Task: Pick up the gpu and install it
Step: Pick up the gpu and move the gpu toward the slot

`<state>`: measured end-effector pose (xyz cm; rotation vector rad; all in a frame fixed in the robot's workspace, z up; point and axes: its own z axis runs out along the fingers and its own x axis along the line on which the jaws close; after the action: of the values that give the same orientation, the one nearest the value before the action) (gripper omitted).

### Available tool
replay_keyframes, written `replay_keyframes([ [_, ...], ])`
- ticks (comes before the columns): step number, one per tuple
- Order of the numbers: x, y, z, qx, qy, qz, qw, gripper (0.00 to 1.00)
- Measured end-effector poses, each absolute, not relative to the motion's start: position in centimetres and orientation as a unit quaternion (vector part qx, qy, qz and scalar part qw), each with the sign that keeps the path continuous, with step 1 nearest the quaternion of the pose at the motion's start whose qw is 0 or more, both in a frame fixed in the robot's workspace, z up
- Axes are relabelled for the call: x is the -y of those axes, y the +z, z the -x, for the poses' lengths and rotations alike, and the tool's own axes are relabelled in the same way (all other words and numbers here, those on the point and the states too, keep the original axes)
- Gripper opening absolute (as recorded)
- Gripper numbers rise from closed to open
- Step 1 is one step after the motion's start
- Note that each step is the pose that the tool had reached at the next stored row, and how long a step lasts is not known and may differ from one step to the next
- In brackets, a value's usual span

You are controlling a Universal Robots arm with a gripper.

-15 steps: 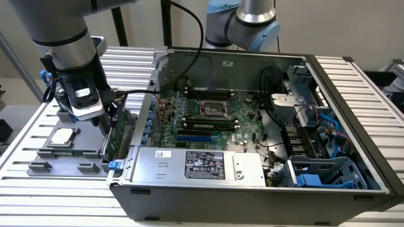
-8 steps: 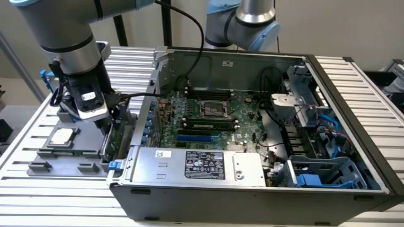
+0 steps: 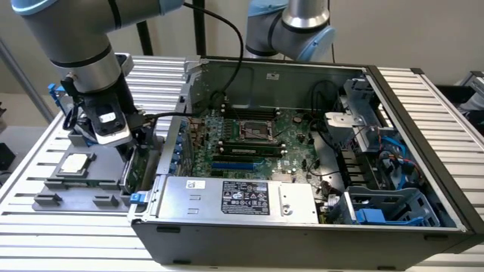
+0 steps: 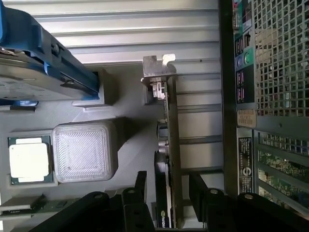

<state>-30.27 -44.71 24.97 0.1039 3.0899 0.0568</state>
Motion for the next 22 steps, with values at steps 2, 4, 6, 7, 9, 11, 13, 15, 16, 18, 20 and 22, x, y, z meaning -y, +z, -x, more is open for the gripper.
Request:
replay_keyframes([
  [2, 44.71, 24.94, 30.47, -0.999, 0.019, -0.033, 0.025, 1.00],
  [4, 44.71, 24.85, 30.58, -0.999, 0.021, -0.033, 0.025, 1.00],
  [6, 44.71, 24.69, 30.62, -0.999, 0.023, -0.032, 0.025, 1.00],
  [7, 44.72, 24.61, 30.65, -0.999, 0.023, -0.031, 0.026, 1.00],
  [9, 44.73, 24.47, 30.68, -0.999, 0.024, -0.031, 0.026, 1.00],
  [11, 44.73, 24.31, 30.68, -0.999, 0.025, -0.030, 0.026, 1.00],
  [13, 44.74, 24.16, 30.68, -0.999, 0.025, -0.030, 0.028, 1.00],
  [15, 44.73, 24.14, 30.68, -0.999, 0.025, -0.029, 0.029, 1.00],
  [16, 44.73, 24.14, 30.70, -0.999, 0.025, -0.029, 0.029, 1.00],
  [18, 44.73, 24.12, 30.78, -0.999, 0.025, -0.029, 0.030, 1.00],
  [20, 44.74, 24.13, 30.94, -0.999, 0.025, -0.029, 0.033, 1.00],
  [22, 44.74, 24.11, 30.98, -0.999, 0.025, -0.029, 0.035, 1.00],
])
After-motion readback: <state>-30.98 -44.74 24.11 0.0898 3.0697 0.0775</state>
